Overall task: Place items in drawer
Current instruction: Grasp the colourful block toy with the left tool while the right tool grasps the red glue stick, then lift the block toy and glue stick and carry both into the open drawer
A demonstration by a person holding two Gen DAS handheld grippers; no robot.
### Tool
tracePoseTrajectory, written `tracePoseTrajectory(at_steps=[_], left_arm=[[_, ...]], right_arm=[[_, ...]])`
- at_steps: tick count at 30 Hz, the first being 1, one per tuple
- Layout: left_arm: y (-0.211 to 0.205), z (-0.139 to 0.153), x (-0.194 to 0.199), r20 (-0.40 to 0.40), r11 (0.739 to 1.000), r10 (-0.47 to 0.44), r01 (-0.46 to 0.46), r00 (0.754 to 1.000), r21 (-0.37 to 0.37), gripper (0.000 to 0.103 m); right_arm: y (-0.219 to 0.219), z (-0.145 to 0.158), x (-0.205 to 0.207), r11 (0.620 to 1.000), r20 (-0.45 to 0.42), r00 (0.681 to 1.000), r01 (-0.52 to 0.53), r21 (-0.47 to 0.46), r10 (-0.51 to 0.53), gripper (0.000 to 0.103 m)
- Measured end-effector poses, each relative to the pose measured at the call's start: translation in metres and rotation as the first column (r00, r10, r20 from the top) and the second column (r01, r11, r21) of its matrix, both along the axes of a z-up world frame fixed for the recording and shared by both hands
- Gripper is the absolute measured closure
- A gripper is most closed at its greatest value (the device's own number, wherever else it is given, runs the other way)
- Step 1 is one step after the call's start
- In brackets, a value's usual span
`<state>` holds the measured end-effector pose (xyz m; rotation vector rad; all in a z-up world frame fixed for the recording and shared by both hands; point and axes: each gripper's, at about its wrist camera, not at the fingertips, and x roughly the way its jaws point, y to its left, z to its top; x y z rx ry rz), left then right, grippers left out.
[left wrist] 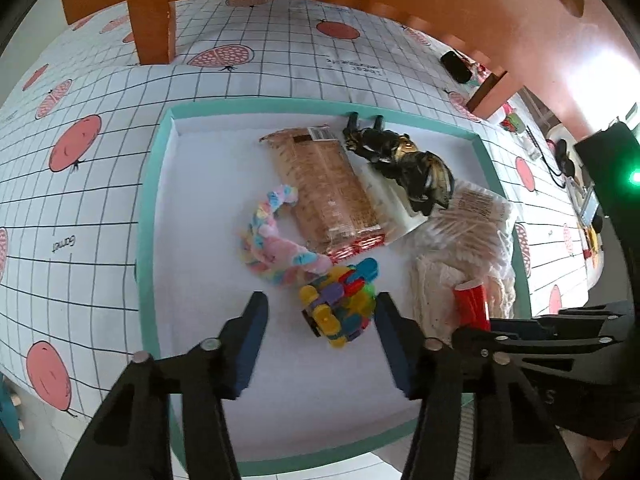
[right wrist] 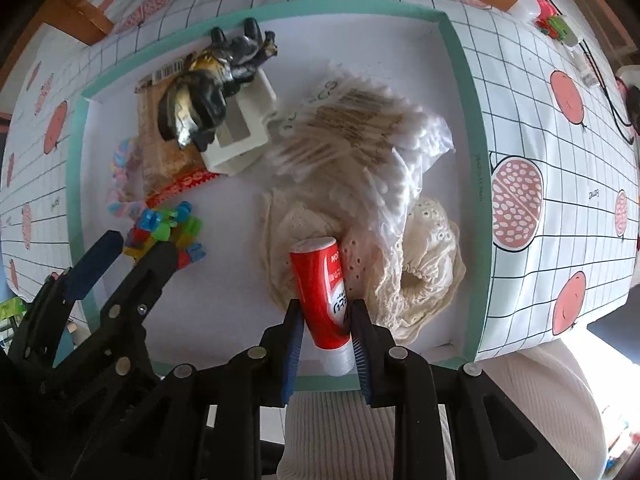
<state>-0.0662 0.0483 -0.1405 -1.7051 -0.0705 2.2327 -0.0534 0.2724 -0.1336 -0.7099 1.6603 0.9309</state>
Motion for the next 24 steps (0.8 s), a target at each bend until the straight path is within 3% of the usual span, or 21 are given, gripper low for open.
tracePoseTrajectory(at_steps=[3,12,24], left_arm=[[0.005,0.002,0.002,-0.011,1.0,-0.022,0.022,1.0,-0.001,0.064],[0.003,0.004,0.004,-0.009,0.999,-0.043,0.043,0.999,-0.008,0.064],[-0.006,0.024,0.003,0.003,0.999,-0.016,0.015,1.0,0.032,0.065]], right_arm=[[-0.002,0.002,0.003,1.0,-0.001,1.0,0.002,0.007,-0.002,0.078],[-0.003,0.014,0.018,0.995,-0.016,0.997,0.072,0.063,-0.071,0.079],[-0.017,0.044,0.045,0.959,-0.038,0.984,0.177,0.22,-0.173,0.081]])
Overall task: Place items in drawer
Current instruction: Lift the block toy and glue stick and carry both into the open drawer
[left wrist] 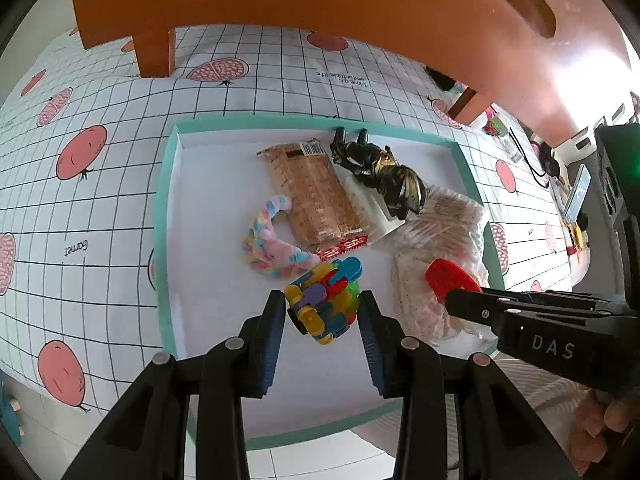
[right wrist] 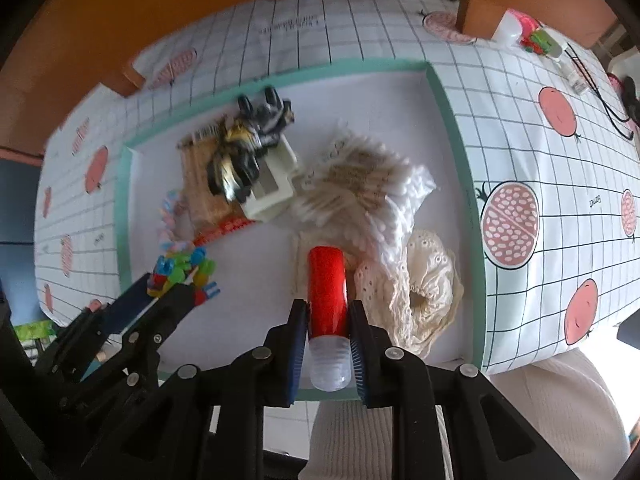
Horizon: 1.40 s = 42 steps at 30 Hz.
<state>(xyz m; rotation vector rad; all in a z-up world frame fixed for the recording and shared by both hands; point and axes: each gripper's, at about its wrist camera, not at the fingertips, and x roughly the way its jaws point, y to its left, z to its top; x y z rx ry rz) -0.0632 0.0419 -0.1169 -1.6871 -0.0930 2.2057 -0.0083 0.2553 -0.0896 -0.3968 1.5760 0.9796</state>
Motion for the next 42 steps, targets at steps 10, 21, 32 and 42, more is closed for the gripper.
tracePoseTrajectory(at_steps=[10,21,32,42], left_arm=[[-0.01,0.028,-0.002,-0.035,1.0,0.013,-0.013,0.999,0.019,0.065],[-0.02,0.108,0.003,-0.19,0.996,0.013,0.004,0.982,0.087,0.065],[-0.024,0.219,0.009,-0.432,0.99,0.03,0.033,0.902,0.139,0.065],[-0.011,0.276,-0.047,-0.56,0.999,0.035,-0.047,0.827,-0.006,0.065]], right_arm=[[-0.035,0.012,-0.022,0.977,-0.044,0.992,0.127,0.169,-0.121,0.081],[-0.051,0.09,-0.026,0.921,0.049,0.99,0.103,0.376,-0.131,0.081],[-0.062,0.202,0.005,0.81,0.187,0.972,0.008,0.586,-0.144,0.081],[-0.029,0.235,0.067,0.821,0.249,0.956,-0.017,0.571,-0.153,0.081]])
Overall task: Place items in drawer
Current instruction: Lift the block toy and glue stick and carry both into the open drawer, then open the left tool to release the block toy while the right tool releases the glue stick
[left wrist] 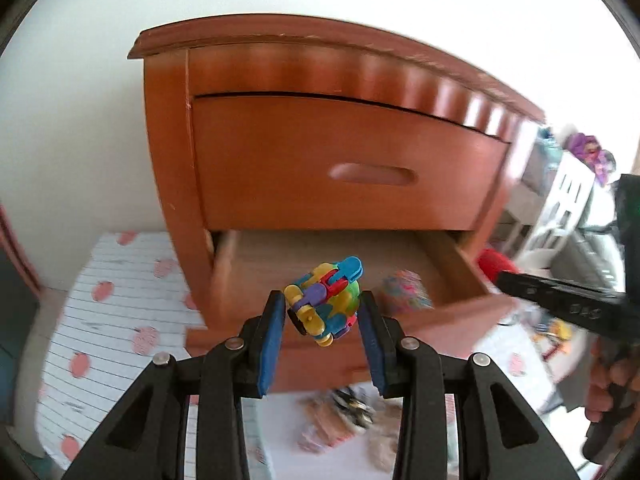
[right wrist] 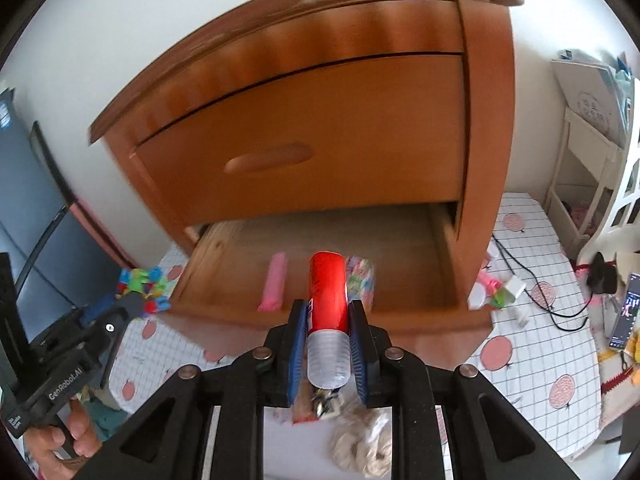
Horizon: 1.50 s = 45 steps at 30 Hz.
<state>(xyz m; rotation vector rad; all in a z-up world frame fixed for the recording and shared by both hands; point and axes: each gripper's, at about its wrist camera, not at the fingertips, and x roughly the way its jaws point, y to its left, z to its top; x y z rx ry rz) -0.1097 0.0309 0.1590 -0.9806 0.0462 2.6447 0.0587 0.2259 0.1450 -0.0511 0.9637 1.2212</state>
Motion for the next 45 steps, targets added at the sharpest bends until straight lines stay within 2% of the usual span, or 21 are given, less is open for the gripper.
tracePoseTrajectory(at_steps=[1,2,7,15,20,26,36,39,43,45], left_arm=[[0.001,-0.001,-0.006,0.002,1.0,0.009,-0.009,1.0,-0.01,0.065],[0.002,-0.004,-0.014,0.009,1.0,0.015,-0.015,1.0,-0.014,0.065],[0.007,-0.018,-0.051,0.048,0.999,0.039,-0.037,0.998,-0.035,0.065],[0.021,-0.049,-0.088,0.119,0.995,0.063,-0.053,0.991,-0.082,0.065],[0.024,-0.067,-0.099,0.175,0.995,0.088,-0.077,0.981,-0.069,0.065],[0.027,-0.081,-0.102,0.202,0.992,0.1,-0.082,0.974,-0.096,0.064],[0.018,-0.084,-0.091,0.246,0.992,0.117,-0.1,0.962,-0.083,0.064],[0.016,-0.079,-0.085,0.239,0.991,0.119,-0.101,0.964,-0.084,0.058],[0.012,-0.07,-0.075,0.223,0.992,0.12,-0.105,0.968,-0.076,0.056],[0.01,-0.066,-0.071,0.217,0.992,0.12,-0.108,0.969,-0.068,0.05]], right_arm=[[0.005,-0.002,0.006,1.0,-0.011,1.0,0.003,-0.007,-0.003,0.081],[0.005,-0.004,0.012,0.998,-0.012,0.998,-0.058,-0.012,0.058,0.081],[0.037,-0.03,0.025,0.994,-0.02,0.996,-0.09,-0.061,0.089,0.081],[0.065,-0.059,0.042,0.987,-0.046,0.994,-0.108,-0.115,0.104,0.081],[0.074,-0.075,0.048,0.984,-0.068,0.992,-0.111,-0.137,0.102,0.081],[0.075,-0.08,0.046,0.981,-0.065,0.992,-0.12,-0.156,0.111,0.081],[0.072,-0.072,0.037,0.975,-0.045,0.989,-0.144,-0.168,0.138,0.079],[0.069,-0.07,0.036,0.976,-0.046,0.991,-0.134,-0.171,0.128,0.076],[0.063,-0.065,0.037,0.978,-0.045,0.992,-0.121,-0.171,0.115,0.076],[0.059,-0.06,0.037,0.978,-0.038,0.993,-0.117,-0.171,0.112,0.076]])
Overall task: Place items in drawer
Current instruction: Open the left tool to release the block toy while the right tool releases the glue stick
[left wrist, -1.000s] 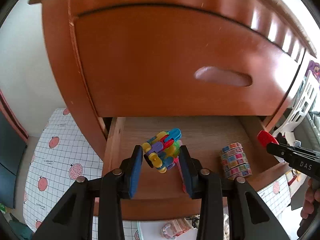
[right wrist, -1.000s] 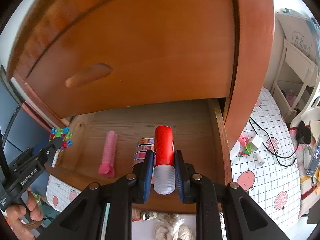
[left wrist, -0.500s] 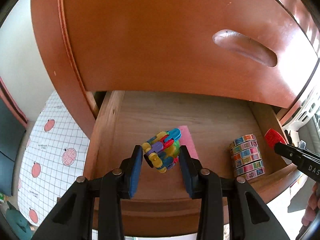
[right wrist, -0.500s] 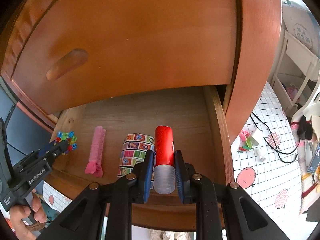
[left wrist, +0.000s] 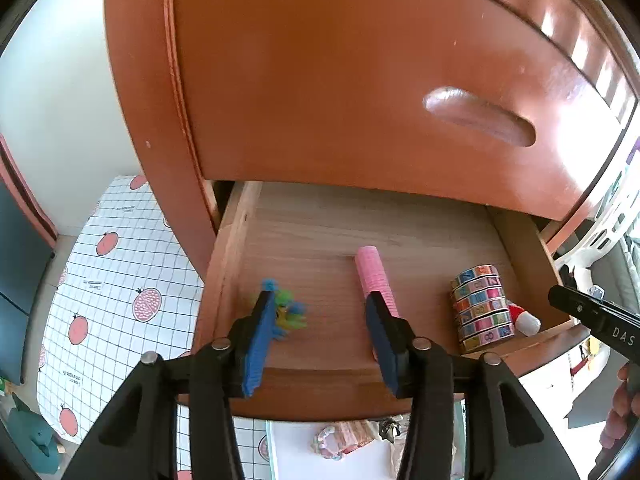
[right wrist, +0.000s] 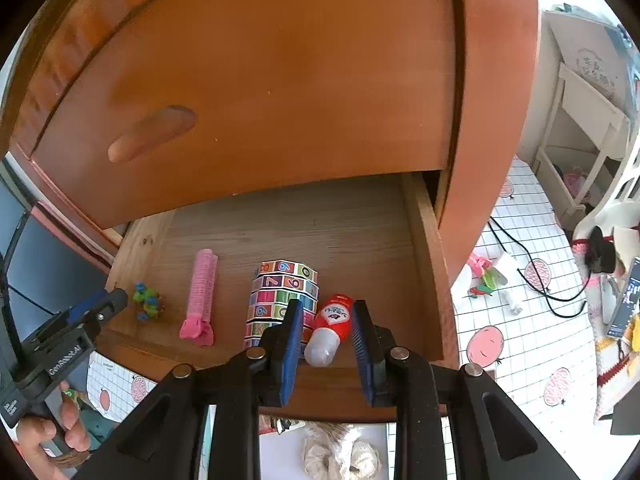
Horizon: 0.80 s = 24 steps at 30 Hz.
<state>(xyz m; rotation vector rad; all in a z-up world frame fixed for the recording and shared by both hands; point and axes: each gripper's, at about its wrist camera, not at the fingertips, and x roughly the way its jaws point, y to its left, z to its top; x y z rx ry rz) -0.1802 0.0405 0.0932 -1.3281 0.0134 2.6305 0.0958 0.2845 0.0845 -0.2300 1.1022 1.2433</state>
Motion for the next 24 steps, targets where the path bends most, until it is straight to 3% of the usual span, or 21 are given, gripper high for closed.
tracePoseTrajectory(at_steps=[2,4,6,9,22,24], left_arm=[[-0.003,0.005,0.005,-0.01,1.0,0.008,-0.008,1.0,0.01,0.04],[-0.006,0.009,0.01,-0.016,1.0,0.01,-0.01,1.0,0.021,0.038],[-0.008,0.014,0.008,-0.021,1.0,0.007,-0.006,1.0,0.013,0.037],[-0.004,0.021,0.006,-0.042,1.0,-0.006,0.005,0.999,-0.006,0.021],[-0.011,0.031,0.027,-0.072,0.999,0.004,-0.006,0.997,-0.038,0.015],[-0.014,0.031,0.03,-0.073,1.0,0.01,-0.013,0.997,-0.029,0.007]], right_arm=[[-0.003,0.004,-0.001,1.0,0.007,1.0,0.004,0.003,-0.004,0.075],[-0.007,0.009,-0.003,1.0,0.016,1.0,0.0,0.007,-0.001,0.07],[-0.011,0.013,-0.005,1.0,0.028,1.0,0.002,0.013,-0.003,0.047],[-0.016,0.019,-0.01,1.0,0.042,0.999,-0.007,0.026,0.006,0.039],[-0.031,0.033,-0.035,0.998,0.078,0.996,-0.035,0.044,0.031,0.01],[-0.034,0.035,-0.038,0.998,0.084,0.996,-0.039,0.045,0.035,0.004]])
